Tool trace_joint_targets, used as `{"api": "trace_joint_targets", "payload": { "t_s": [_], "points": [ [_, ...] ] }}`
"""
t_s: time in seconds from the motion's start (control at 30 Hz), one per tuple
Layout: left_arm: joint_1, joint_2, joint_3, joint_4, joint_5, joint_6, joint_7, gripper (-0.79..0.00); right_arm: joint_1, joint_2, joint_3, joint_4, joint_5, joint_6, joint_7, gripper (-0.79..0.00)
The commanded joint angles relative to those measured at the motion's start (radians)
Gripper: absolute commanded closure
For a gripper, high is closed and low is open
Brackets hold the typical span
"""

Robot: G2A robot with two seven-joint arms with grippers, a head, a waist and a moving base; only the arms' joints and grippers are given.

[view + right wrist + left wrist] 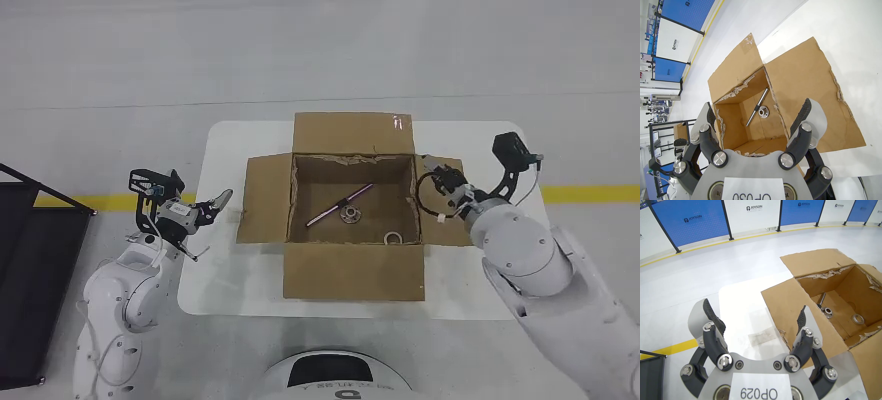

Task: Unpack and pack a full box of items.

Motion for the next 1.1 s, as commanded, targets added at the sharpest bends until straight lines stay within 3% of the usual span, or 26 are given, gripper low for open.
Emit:
{"api": "trace_joint_targets", "payload": {
  "t_s": [0.0, 0.2, 0.3, 0.4, 0.57, 0.73, 0.93, 1.07],
  "points": [
    [0.000, 0.000, 0.000, 0.000, 0.000, 0.000, 0.000, -0.785, 0.022, 0.003, -0.027, 0.027, -0.015, -0.063, 0.065, -0.785],
    [0.000, 0.000, 0.000, 0.000, 0.000, 0.000, 0.000, -0.785, 0.306, 0.006, -0.300, 0.145, -0.284, -0.296, 0.523, -0.785],
    [0.000, 0.000, 0.000, 0.000, 0.000, 0.000, 0.000, -0.785, 0.477, -0.038, -0.475, 0.270, -0.319, -0.353, 0.670, -0.739],
    [0.000, 0.000, 0.000, 0.000, 0.000, 0.000, 0.000, -0.785, 0.611, -0.102, -0.639, 0.412, -0.316, -0.377, 0.750, -0.757],
    [0.000, 0.000, 0.000, 0.000, 0.000, 0.000, 0.000, -0.785, 0.755, -0.209, -0.839, 0.596, -0.373, -0.364, 0.783, -0.770],
    [0.000, 0.000, 0.000, 0.000, 0.000, 0.000, 0.000, -0.785, 0.832, -0.302, -0.965, 0.701, -0.463, -0.325, 0.775, -0.785],
    [0.000, 0.000, 0.000, 0.000, 0.000, 0.000, 0.000, -0.785, 0.873, -0.397, -1.047, 0.840, -0.528, -0.316, 0.773, -0.785],
    [0.000, 0.000, 0.000, 0.000, 0.000, 0.000, 0.000, -0.785, 0.886, -0.446, -1.054, 0.942, -0.510, -0.345, 0.771, -0.693]
  ]
}}
